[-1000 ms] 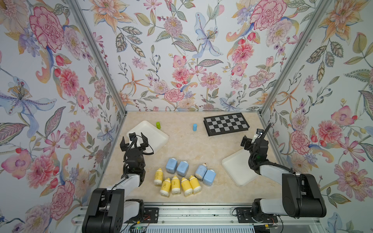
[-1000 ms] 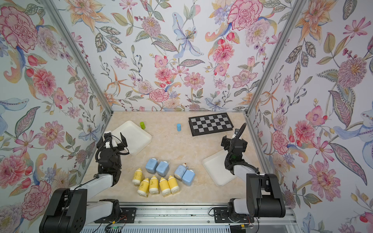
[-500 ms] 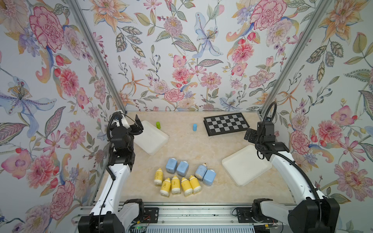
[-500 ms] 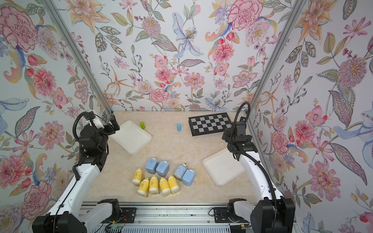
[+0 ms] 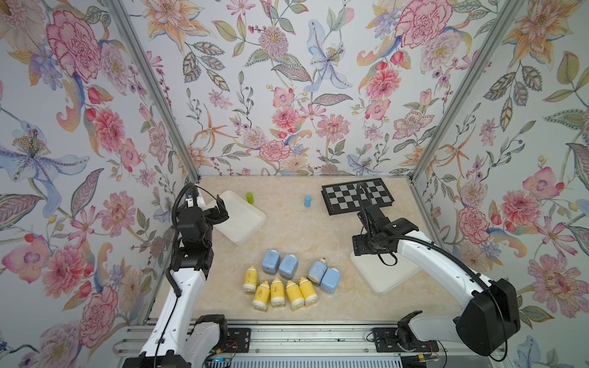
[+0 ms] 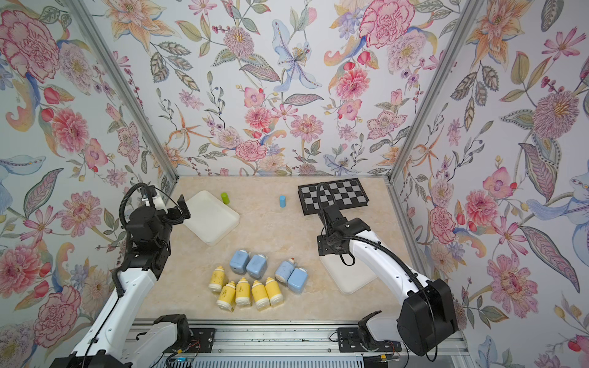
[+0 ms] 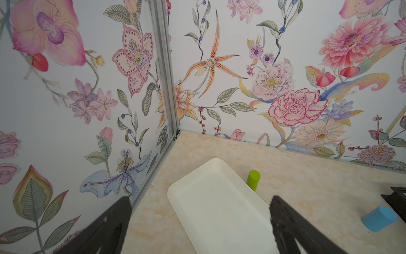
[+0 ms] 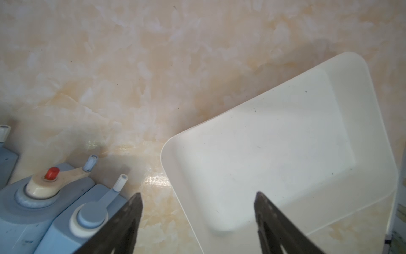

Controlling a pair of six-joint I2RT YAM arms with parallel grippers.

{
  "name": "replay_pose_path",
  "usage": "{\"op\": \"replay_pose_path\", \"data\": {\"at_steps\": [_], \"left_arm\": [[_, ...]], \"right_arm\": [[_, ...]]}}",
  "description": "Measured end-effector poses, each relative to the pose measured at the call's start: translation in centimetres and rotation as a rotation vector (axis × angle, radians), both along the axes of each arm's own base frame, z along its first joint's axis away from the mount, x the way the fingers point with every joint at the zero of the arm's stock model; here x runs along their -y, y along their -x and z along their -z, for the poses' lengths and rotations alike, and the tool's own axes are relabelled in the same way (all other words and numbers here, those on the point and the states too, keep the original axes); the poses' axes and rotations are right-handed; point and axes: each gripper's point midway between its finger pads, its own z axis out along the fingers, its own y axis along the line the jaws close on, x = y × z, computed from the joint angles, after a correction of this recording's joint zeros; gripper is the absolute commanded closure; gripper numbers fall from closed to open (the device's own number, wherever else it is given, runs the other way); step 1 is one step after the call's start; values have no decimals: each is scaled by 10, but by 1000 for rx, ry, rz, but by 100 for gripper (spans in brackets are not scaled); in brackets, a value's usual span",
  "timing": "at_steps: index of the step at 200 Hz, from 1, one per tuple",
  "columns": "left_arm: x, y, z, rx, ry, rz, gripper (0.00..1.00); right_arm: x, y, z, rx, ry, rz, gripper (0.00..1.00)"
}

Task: Place the pencil sharpeners by color into the storage box
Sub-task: Move the storage box to the center of the board.

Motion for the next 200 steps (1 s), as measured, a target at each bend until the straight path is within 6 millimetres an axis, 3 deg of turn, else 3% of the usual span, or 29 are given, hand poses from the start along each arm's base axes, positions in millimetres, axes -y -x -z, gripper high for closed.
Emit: {"op": "replay_pose_path", "data": {"at_steps": [28,84,161,181,200], "left_arm": [[0,6,-13,47,-7,-11,0],[2,6,-12,41,14,-14,0],[5,6,-14,47,26,-8,0],[5,7,-14,48,25,-7,0],[6,6,-14,48,25,-6,1]], "right_arm": [[-2,25,26,-105,13,-24,36],[-2,63,57,-233,28,-52,40],[-2,65,82,-312,71,-36,54],[-3,61,86,-314,64,-28,63],[-5,57,92,-323,55,-27,78]]}}
